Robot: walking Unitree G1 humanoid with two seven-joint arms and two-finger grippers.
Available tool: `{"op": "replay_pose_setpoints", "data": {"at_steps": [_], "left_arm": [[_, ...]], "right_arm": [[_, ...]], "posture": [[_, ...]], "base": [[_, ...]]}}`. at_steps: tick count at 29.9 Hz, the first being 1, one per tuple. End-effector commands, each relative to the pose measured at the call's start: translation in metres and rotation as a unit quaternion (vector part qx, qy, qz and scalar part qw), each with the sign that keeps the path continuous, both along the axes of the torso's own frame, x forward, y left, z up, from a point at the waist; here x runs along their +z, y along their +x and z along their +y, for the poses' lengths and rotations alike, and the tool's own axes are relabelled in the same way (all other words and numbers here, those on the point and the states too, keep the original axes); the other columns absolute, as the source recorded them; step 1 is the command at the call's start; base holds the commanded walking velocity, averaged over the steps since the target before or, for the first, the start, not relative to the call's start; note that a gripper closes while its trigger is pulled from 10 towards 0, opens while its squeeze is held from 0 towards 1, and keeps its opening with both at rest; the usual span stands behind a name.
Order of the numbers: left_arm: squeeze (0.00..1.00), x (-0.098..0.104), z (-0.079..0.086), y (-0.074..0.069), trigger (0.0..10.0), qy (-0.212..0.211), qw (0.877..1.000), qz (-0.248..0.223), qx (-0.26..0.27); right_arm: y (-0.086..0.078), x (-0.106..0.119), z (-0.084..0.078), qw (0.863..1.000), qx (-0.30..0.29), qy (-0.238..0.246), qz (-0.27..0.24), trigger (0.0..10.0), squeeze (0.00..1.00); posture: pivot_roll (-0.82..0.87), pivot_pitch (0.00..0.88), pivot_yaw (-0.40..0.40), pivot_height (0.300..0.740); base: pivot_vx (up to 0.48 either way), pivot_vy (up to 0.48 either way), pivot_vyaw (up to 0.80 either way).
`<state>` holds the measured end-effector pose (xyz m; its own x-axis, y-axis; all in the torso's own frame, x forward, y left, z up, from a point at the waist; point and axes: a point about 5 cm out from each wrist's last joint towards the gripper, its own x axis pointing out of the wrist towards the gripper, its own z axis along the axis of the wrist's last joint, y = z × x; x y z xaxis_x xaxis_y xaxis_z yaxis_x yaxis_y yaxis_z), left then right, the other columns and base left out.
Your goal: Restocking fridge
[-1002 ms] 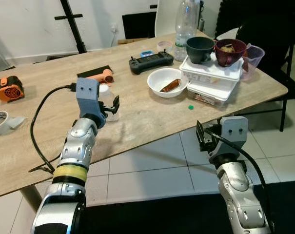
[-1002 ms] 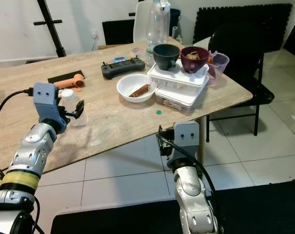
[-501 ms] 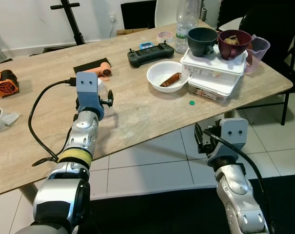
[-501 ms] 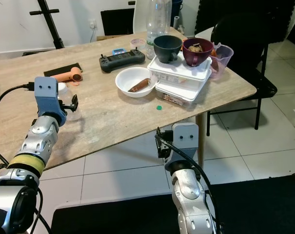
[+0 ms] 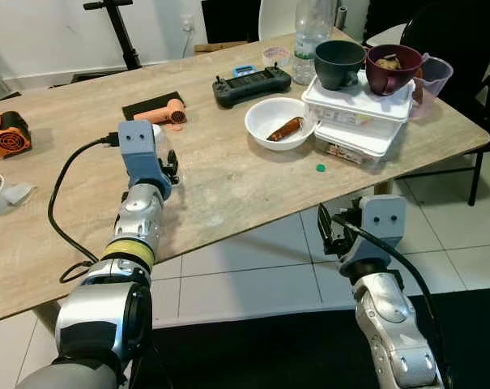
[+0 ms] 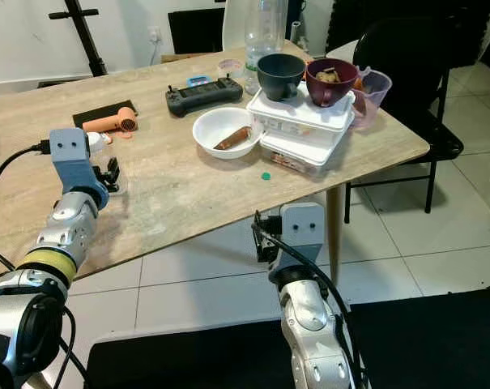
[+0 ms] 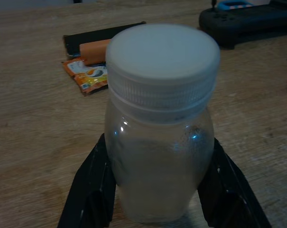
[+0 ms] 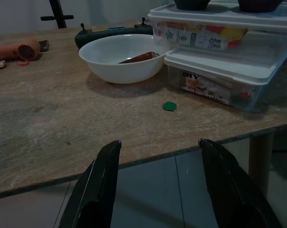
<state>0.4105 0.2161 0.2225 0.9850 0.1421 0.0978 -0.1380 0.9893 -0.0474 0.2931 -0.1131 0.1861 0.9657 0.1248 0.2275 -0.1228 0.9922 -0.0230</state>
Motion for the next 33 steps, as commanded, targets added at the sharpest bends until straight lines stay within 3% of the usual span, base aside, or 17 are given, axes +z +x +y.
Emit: {"op": "replay_pose_setpoints", "data": {"at_steps": [1, 8, 10, 11, 12, 14, 16, 20, 21, 23, 25, 26, 27, 28, 29, 32, 33], "left_arm": [[0.0, 0.009, 0.016, -0.003, 10.0, 0.011, 1.0, -0.023, 0.007], [0.0, 0.028, 0.02, -0.012, 10.0, 0.044, 0.994, -0.087, -0.046], [0.0, 0.045, 0.011, -0.034, 10.0, 0.055, 0.982, -0.122, -0.133], [0.0, 0.045, 0.011, -0.034, 10.0, 0.055, 0.982, -0.122, -0.133], [0.0, 0.047, 0.003, -0.045, 10.0, 0.061, 0.975, -0.12, -0.176], [0.0, 0.042, -0.017, -0.068, 10.0, 0.08, 0.957, -0.104, -0.26], [0.0, 0.034, -0.035, -0.085, 10.0, 0.085, 0.944, -0.092, -0.306], [0.0, 0.03, -0.053, -0.095, 10.0, 0.078, 0.938, -0.093, -0.326], [0.0, 0.036, -0.068, -0.098, 10.0, -0.008, 0.94, -0.108, -0.323], [0.0, 0.037, -0.079, -0.097, 10.0, -0.075, 0.939, -0.094, -0.323], [0.0, 0.039, -0.079, -0.099, 10.0, -0.089, 0.937, -0.092, -0.325], [0.0, 0.039, -0.079, -0.099, 10.0, -0.089, 0.937, -0.092, -0.325], [0.0, 0.038, -0.072, -0.096, 10.0, -0.057, 0.948, -0.077, -0.303], [0.0, 0.038, -0.072, -0.096, 10.0, -0.057, 0.948, -0.077, -0.303], [0.0, 0.032, -0.068, -0.095, 10.0, 0.0, 0.955, -0.063, -0.289], [0.0, 0.029, -0.064, -0.096, 10.0, -0.002, 0.963, -0.042, -0.268], [0.0, 0.028, -0.063, -0.096, 10.0, 0.016, 0.964, -0.042, -0.261]], "right_arm": [[0.002, -0.005, 0.0, 1.0, 0.0, 0.002, 0.012, 10.0, 0.0], [0.006, -0.002, 0.001, 1.0, 0.002, 0.003, 0.003, 10.0, 0.0], [0.01, 0.0, 0.0, 1.0, 0.003, 0.0, -0.003, 10.0, 0.0], [0.01, 0.0, 0.0, 1.0, 0.003, 0.0, -0.003, 10.0, 0.0], [0.011, 0.001, -0.001, 1.0, 0.004, -0.002, -0.006, 10.0, 0.0], [0.011, 0.003, -0.002, 1.0, 0.008, -0.007, -0.012, 10.0, 0.0], [0.011, 0.005, -0.003, 1.0, 0.013, -0.013, -0.017, 10.0, 0.0], [0.01, 0.009, 0.0, 0.999, 0.034, -0.027, -0.031, 10.0, 0.0], [0.007, 0.016, 0.0, 0.997, 0.045, -0.043, -0.05, 10.0, 0.0], [0.008, 0.021, -0.005, 0.997, 0.029, -0.045, -0.063, 10.0, 0.0], [0.009, 0.021, -0.006, 0.997, 0.023, -0.043, -0.064, 10.0, 0.0], [0.009, 0.021, -0.006, 0.997, 0.023, -0.043, -0.064, 10.0, 0.0], [0.011, 0.022, -0.008, 0.997, 0.018, -0.044, -0.068, 10.0, 0.0], [0.011, 0.022, -0.008, 0.997, 0.018, -0.044, -0.068, 10.0, 0.0], [0.011, 0.025, -0.009, 0.996, 0.016, -0.046, -0.073, 10.0, 0.0], [0.012, 0.027, -0.011, 0.996, 0.01, -0.046, -0.075, 10.0, 0.0], [0.013, 0.026, -0.012, 0.996, 0.007, -0.046, -0.074, 10.0, 0.0]], "posture": [[-0.05, 0.226, 0.085, 0.71], [-0.04, 0.207, 0.085, 0.71], [-0.02, 0.183, 0.083, 0.71], [-0.02, 0.183, 0.083, 0.71], [-0.02, 0.167, 0.083, 0.71], [-0.02, 0.157, 0.08, 0.71], [-0.02, 0.14, 0.075, 0.71], [-0.03, 0.094, 0.082, 0.71], [-0.04, 0.081, 0.081, 0.71], [-0.05, 0.076, 0.075, 0.71], [-0.05, 0.076, 0.075, 0.71], [-0.05, 0.076, 0.075, 0.71], [-0.06, 0.063, 0.082, 0.71], [-0.06, 0.063, 0.082, 0.71], [-0.06, 0.061, 0.087, 0.71], [-0.06, 0.071, 0.09, 0.71], [-0.05, 0.081, 0.085, 0.71]], "base": [[0.0, 0.0, 0.0], [0.0, 0.0, 0.0], [0.0, 0.0, 0.0], [0.0, 0.0, 0.0], [0.0, 0.0, 0.0], [0.0, 0.0, 0.0], [0.0, 0.0, 0.0], [0.0, 0.0, 0.0], [0.0, 0.0, 0.0], [0.0, 0.0, 0.0], [0.0, 0.0, 0.0], [0.0, 0.0, 0.0], [0.0, 0.0, 0.0], [0.0, 0.0, 0.0], [0.0, 0.0, 0.0], [0.0, 0.0, 0.0], [0.0, 0.0, 0.0]]}}
